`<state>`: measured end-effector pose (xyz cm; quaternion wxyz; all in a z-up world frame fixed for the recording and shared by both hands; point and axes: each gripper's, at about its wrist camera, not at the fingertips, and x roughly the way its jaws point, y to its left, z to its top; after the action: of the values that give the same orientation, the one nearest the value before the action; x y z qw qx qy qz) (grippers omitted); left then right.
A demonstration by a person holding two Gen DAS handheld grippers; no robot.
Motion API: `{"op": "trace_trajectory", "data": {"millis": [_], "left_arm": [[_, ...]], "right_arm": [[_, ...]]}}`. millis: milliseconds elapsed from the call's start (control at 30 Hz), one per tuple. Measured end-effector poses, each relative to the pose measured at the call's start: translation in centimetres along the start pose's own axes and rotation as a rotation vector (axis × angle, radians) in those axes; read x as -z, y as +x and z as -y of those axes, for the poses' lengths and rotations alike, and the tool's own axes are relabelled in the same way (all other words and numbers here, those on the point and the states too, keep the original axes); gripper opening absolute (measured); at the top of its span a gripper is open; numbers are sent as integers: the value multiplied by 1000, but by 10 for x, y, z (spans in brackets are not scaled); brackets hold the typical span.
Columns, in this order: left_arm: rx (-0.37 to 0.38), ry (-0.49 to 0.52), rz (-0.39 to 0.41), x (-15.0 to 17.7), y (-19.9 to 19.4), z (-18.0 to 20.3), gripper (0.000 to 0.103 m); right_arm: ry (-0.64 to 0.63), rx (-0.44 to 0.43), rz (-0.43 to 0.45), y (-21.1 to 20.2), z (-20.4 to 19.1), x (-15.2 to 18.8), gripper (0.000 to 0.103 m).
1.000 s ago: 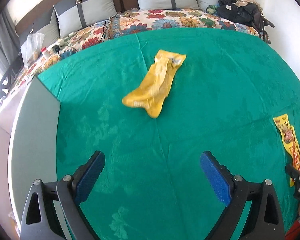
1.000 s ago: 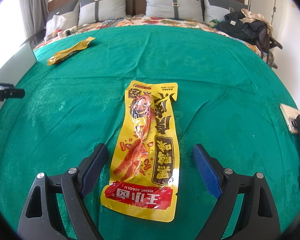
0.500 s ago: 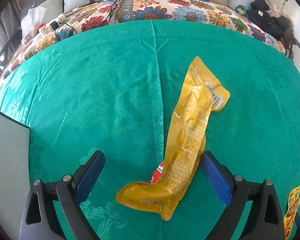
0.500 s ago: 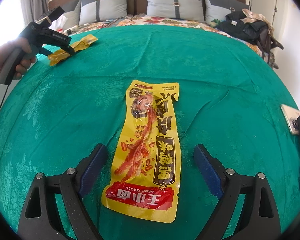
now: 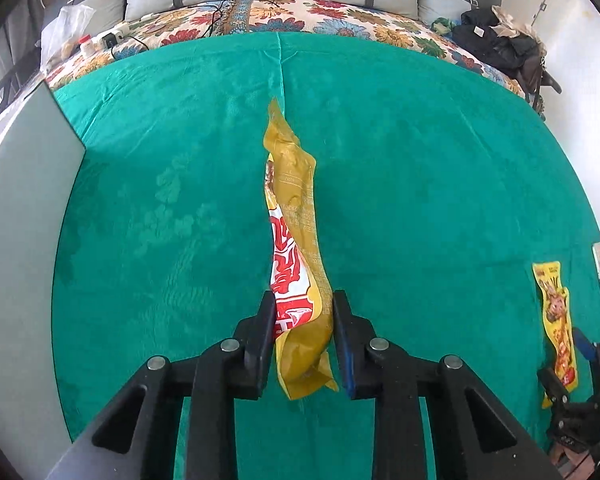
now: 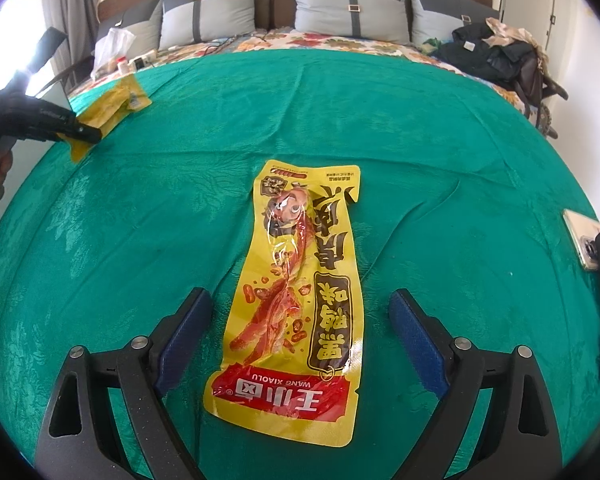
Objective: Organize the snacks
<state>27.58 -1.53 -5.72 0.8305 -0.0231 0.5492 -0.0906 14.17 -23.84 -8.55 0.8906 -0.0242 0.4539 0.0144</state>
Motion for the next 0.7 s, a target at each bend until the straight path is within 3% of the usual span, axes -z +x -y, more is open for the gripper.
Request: {"op": "trace_trajectory", "data": {"millis": [200, 233, 267, 333, 467, 700], "left_arm": [[42, -34, -44, 119, -35, 20, 28], [41, -31, -14, 135, -44, 24, 36], [43, -30, -14, 149, -48, 26, 55], [54, -31, -8, 168, -55, 29, 81], [56, -16, -17, 177, -61, 32, 83], [-41, 4, 15, 138, -51, 36, 83]], "right_arm": [[0, 0, 0, 0, 0, 0, 93], [0, 0, 0, 0, 0, 0, 93], [0, 0, 0, 0, 0, 0, 93], [0, 0, 0, 0, 0, 0, 93], [-1, 1, 0, 0, -1, -1, 93], [-1, 2, 0, 1, -1, -1, 93]]}}
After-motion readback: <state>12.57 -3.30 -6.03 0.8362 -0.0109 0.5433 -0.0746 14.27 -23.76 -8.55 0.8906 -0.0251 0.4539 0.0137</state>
